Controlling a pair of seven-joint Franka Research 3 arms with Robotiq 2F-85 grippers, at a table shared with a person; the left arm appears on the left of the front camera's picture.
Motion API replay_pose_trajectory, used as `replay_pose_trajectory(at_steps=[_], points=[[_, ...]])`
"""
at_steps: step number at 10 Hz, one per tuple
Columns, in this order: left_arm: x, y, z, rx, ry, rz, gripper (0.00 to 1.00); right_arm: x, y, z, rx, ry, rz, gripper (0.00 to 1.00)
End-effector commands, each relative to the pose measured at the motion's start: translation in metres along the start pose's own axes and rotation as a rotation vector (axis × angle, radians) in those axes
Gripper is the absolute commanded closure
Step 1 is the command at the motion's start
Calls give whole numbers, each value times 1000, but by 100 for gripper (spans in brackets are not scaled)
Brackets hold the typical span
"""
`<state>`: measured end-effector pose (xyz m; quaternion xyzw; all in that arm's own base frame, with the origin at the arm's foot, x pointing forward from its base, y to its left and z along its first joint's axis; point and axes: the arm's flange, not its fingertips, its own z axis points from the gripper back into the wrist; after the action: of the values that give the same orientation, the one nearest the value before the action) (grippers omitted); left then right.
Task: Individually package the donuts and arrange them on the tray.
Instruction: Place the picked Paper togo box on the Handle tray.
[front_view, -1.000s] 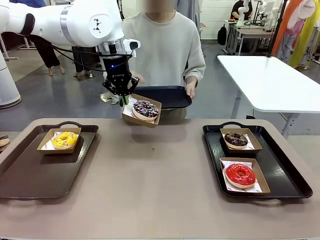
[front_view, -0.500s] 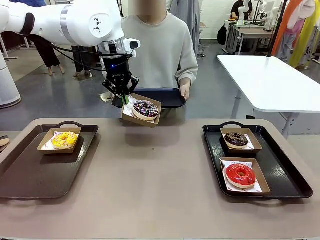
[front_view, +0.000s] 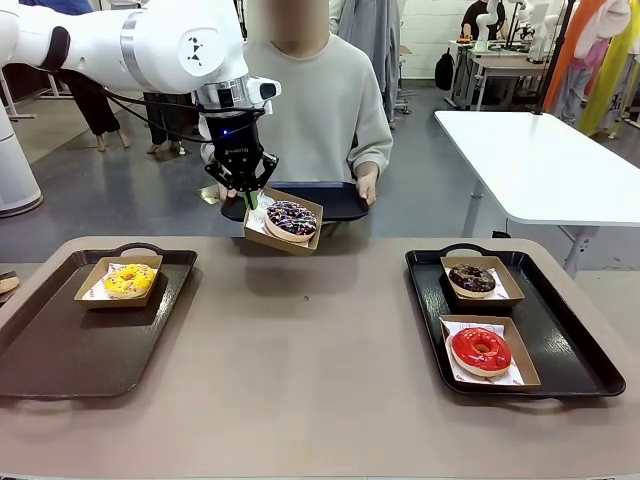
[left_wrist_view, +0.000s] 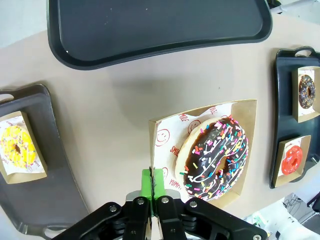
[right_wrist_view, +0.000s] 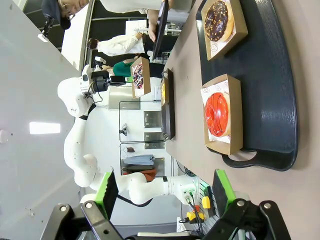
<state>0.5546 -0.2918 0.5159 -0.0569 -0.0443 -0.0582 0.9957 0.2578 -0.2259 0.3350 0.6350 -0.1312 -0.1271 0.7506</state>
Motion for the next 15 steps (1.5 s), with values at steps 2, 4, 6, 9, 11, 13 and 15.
replay_pose_trajectory(at_steps=[2,4,6,9,11,13,15], points=[[-6,2,2,0,-7,3,100,0,0,2,4,-4,2,0],[-7,16,8,17,-1,-18,99,0,0,2,4,-4,2,0],[-42,64,7,56,22,5,99,0,0,2,4,-4,2,0],[-87,146,6,2,40,17,99,0,0,2,4,-4,2,0],[-110,202,-5,-45,68,83,99,0,0,2,4,-4,2,0],[-131,245,-20,-56,92,137,99,0,0,2,4,-4,2,0],[-149,273,-28,-54,98,166,99,0,0,2,4,-4,2,0]])
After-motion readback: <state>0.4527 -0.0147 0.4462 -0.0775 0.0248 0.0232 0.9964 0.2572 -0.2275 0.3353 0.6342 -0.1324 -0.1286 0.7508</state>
